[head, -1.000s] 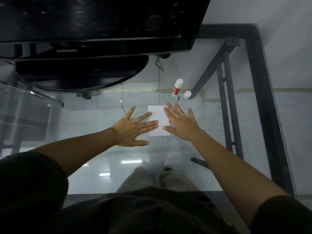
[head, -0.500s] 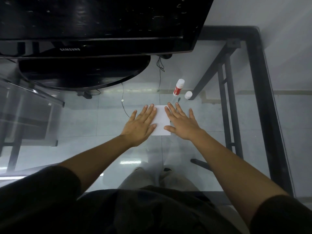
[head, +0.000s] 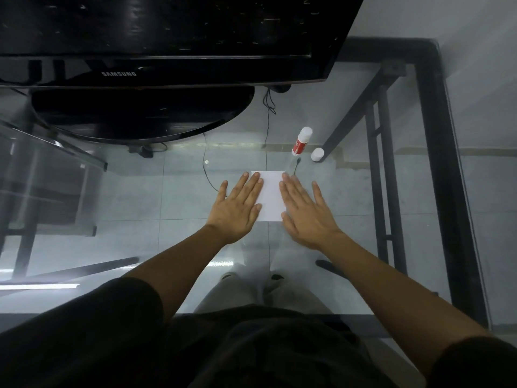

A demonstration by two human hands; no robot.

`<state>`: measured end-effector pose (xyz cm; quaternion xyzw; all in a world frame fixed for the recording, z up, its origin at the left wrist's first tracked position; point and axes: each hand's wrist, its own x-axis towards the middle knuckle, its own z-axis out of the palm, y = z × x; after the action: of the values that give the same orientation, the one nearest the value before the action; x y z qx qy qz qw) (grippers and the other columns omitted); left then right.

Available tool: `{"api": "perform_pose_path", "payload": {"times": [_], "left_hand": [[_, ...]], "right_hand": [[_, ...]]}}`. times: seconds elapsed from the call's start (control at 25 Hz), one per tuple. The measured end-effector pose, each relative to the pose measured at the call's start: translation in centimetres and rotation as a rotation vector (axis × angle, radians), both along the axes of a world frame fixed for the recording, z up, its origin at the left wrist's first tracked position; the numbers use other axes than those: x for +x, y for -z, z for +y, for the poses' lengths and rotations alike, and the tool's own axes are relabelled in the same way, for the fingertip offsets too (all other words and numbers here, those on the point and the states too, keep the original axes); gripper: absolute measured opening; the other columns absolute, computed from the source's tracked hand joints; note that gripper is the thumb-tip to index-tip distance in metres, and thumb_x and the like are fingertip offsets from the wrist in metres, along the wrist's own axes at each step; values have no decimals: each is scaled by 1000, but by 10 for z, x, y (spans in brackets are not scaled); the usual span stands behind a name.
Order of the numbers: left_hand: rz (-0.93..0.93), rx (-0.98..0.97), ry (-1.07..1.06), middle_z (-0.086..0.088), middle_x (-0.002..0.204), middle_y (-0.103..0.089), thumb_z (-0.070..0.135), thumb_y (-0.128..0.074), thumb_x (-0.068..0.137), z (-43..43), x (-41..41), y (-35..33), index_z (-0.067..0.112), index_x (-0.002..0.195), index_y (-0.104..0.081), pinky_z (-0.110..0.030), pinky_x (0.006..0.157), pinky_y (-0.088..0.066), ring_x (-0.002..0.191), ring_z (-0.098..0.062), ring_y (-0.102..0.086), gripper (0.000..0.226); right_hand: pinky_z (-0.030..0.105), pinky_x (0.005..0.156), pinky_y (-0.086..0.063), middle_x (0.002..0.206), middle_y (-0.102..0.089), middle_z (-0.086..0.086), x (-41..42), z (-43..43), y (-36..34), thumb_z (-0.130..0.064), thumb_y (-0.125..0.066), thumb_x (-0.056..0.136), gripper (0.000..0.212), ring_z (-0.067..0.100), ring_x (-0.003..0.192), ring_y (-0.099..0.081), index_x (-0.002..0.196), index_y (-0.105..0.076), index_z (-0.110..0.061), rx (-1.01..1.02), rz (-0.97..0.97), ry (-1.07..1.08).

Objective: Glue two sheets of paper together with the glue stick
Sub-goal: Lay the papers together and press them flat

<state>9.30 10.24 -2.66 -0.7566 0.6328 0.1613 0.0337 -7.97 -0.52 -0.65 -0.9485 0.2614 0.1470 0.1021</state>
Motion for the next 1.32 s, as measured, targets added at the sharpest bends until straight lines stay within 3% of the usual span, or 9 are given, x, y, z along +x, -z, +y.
{"api": "perform_pose_path", "payload": {"times": [0.2,0.56,0.88,1.16,1.32], "left_hand": [[-8,13,6,0,156,12,48,16,86,0,0,-2,21,138,24,-44,109,12,136,-15,23,59],[-6,2,10,-1,157,9,42,-1,94,0,1,0,20,140,21,-45,111,8,142,-17,14,56],[-20,7,20,-1,157,12,43,0,94,-1,1,0,19,140,22,-45,111,10,135,-14,25,56],[-15,15,18,0,157,12,43,0,94,-1,0,1,20,140,21,-45,111,8,136,-14,25,56],[-8,13,20,0,157,11,42,-1,94,-1,1,0,19,141,19,-46,112,7,137,-13,22,56]], "right_hand": [[42,103,26,156,1,9,-4,51,-4,-52,-15,91,70,24,142,9,145,3,-12,25,44,-106],[41,103,27,157,1,9,-33,36,-14,-52,-14,92,70,22,143,7,145,5,-11,-40,115,-144],[42,108,19,157,1,6,-4,31,-10,-54,-13,91,69,21,143,6,145,5,-14,-43,71,-134],[43,108,19,156,-4,6,-12,24,-12,-55,-9,90,71,21,143,2,145,2,-13,-52,71,-148],[41,107,19,157,4,6,0,6,-4,-54,-9,91,69,20,143,8,145,8,-13,-106,67,-132]]}}
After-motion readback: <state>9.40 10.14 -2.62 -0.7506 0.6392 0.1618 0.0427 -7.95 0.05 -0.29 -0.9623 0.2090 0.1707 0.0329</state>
